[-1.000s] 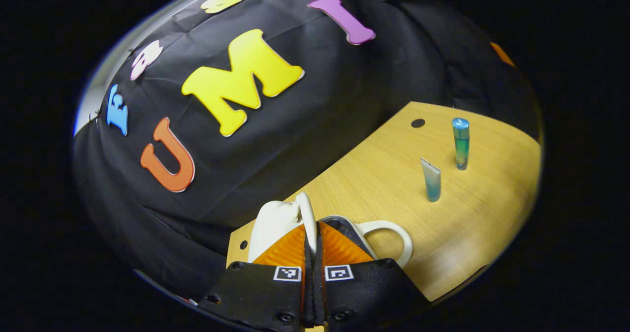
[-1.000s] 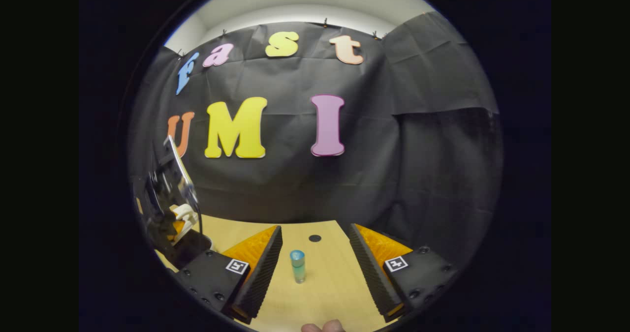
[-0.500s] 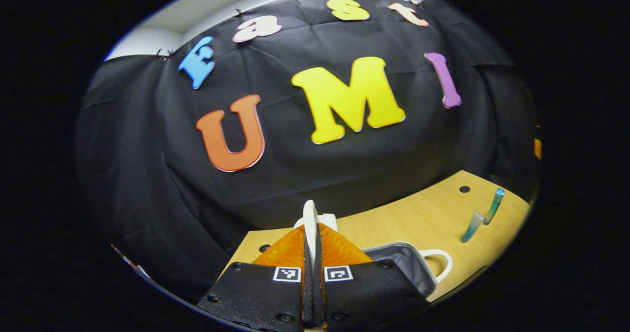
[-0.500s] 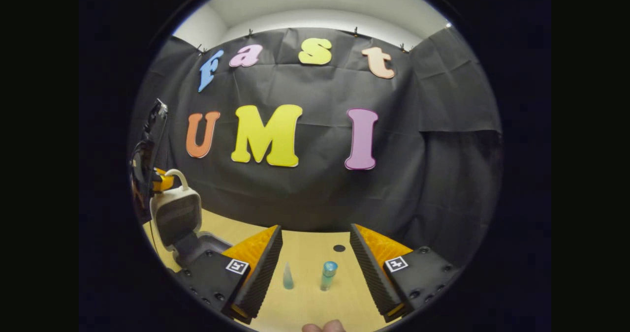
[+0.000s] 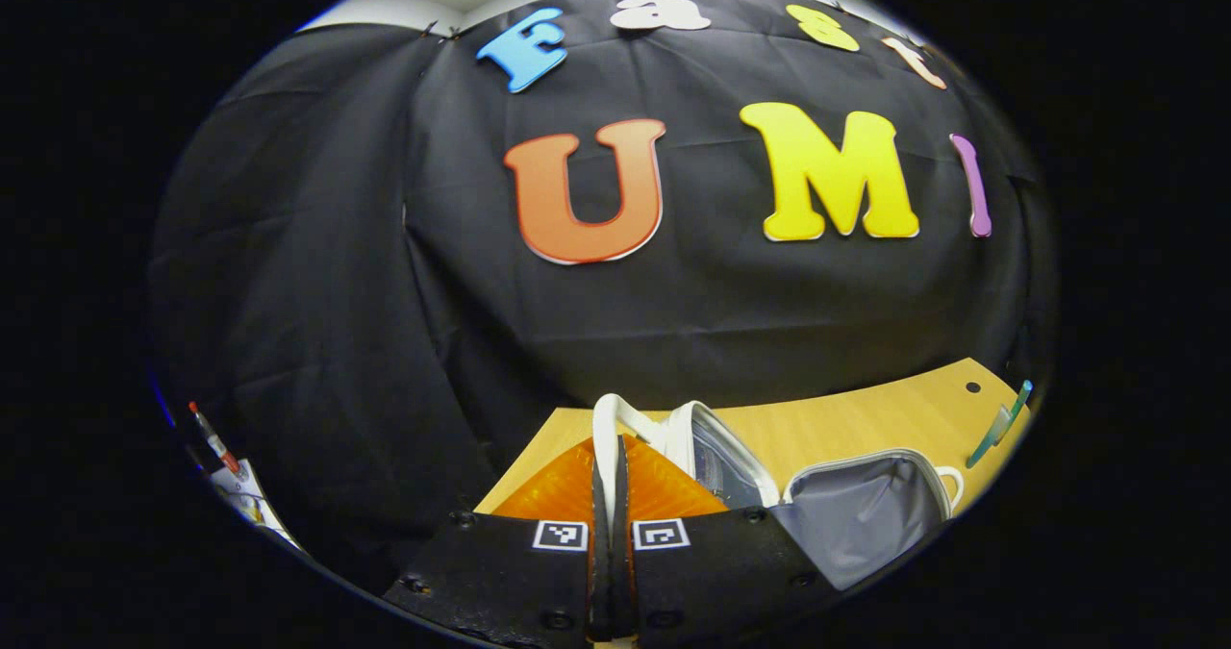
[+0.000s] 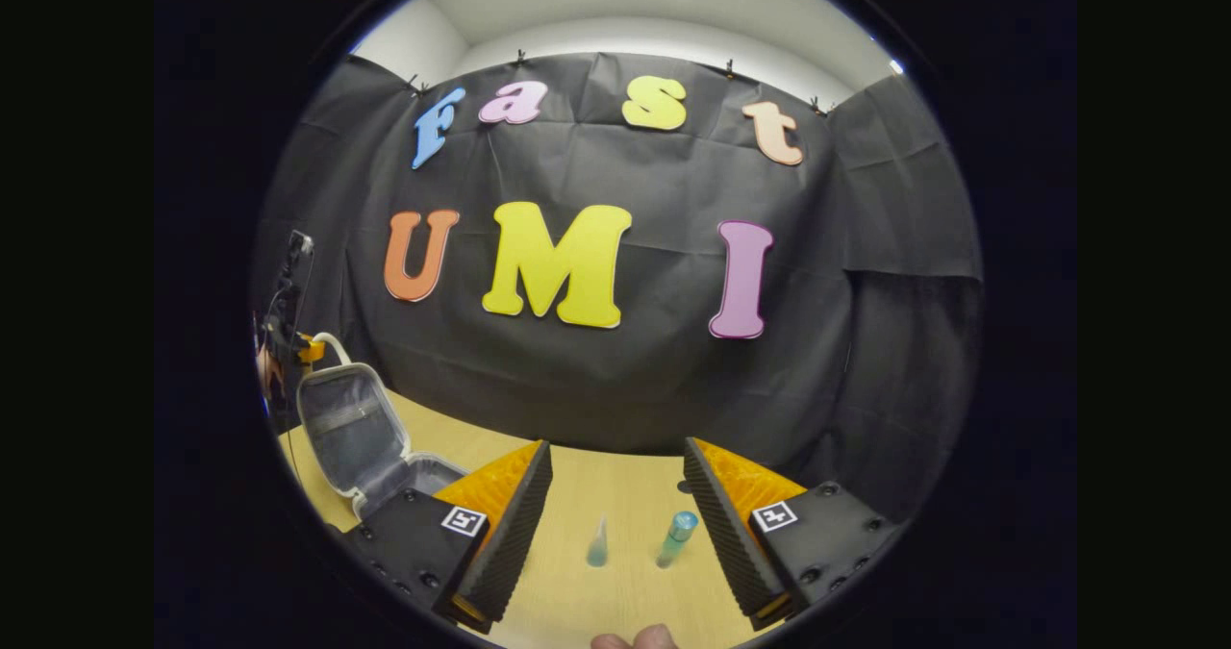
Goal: First open the suitcase, pack the skin care products into it, and then close the suitcase.
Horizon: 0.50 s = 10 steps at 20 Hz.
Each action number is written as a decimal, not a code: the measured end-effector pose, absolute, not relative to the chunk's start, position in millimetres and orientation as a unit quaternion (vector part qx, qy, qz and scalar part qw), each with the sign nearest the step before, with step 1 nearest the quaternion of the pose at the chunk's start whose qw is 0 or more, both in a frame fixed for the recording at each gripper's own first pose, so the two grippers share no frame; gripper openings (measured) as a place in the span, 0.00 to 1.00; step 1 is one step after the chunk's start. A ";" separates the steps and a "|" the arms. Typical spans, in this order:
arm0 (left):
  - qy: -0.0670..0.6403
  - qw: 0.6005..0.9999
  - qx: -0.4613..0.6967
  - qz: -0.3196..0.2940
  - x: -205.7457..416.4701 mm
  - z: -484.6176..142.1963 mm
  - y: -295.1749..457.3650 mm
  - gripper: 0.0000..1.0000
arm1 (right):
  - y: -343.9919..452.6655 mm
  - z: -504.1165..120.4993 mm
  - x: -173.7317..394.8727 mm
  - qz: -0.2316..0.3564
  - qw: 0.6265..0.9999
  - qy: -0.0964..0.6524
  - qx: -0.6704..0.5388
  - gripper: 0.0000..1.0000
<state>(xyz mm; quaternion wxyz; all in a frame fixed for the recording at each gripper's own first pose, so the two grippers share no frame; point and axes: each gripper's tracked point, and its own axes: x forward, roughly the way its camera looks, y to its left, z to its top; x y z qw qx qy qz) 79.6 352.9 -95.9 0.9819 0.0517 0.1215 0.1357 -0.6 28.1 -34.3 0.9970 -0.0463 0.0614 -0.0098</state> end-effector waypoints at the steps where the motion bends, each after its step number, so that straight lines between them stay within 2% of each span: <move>1: 0.130 0.981 0.044 0.140 78.3 -109.0 366.5 0.03 | 33.5 -31.9 1.4 -0.009 0.997 0.060 -0.049 0.81; 10: 0.245 0.955 -0.025 0.165 82.0 -249.4 437.1 0.07 | 68.3 -33.0 -2.1 0.008 0.993 0.069 -0.092 0.80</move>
